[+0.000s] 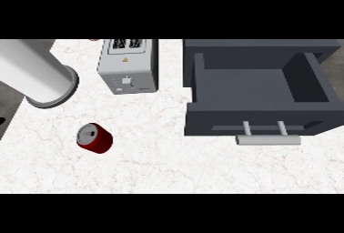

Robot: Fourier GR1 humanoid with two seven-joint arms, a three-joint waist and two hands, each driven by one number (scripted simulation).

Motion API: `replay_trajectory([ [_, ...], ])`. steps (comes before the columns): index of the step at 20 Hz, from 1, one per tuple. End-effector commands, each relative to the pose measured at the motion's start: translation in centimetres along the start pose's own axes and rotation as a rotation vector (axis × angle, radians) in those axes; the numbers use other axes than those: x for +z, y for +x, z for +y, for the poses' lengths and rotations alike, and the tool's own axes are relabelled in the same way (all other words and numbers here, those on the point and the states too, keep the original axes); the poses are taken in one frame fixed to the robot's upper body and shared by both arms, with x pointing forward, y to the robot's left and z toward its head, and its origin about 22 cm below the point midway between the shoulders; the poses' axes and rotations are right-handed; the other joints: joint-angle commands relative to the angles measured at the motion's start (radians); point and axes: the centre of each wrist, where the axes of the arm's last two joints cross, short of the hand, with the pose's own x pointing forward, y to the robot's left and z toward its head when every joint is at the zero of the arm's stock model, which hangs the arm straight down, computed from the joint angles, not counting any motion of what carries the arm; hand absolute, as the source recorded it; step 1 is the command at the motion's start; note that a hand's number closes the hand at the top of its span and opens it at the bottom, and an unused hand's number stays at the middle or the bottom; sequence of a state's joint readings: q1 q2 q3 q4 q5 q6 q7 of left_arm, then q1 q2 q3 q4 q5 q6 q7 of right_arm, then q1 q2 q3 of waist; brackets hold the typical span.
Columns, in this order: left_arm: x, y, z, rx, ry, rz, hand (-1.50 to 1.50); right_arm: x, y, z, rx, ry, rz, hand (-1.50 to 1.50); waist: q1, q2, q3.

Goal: Pick up the can, place it into the drawer and close the drawer

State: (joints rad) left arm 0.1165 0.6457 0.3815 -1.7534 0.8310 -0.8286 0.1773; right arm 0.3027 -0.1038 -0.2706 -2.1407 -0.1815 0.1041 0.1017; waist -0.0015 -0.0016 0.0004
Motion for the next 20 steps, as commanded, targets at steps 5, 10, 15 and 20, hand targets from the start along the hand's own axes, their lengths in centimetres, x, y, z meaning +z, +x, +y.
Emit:
replay_trajectory([
  [5, -2.5, 0.0, 0.6, 0.153, 0.027, 0.071, -1.5, 1.0, -0.8, -2.7, -0.002, 0.014, 0.0, -1.5, -0.007, 0.002, 0.0],
  [10, -1.9, 0.2, 1.8, 0.233, 0.029, 0.082, -1.5, 3.4, -0.7, -3.1, 0.01, 0.022, 0.02, -1.5, -0.007, 0.001, 0.0],
  [15, -2.8, -1.9, 0.7, 0.282, 0.016, 0.132, -1.5, 2.7, 0.7, -4.0, -0.025, 0.02, 0.009, -1.5, -0.005, 0.001, 0.0],
  [20, -6.6, -2.5, -0.4, 0.295, 0.04, 0.133, -1.5, 2.8, 1.9, -4.9, -0.005, 0.016, 0.011, -1.5, -0.008, 0.002, -0.001],
])
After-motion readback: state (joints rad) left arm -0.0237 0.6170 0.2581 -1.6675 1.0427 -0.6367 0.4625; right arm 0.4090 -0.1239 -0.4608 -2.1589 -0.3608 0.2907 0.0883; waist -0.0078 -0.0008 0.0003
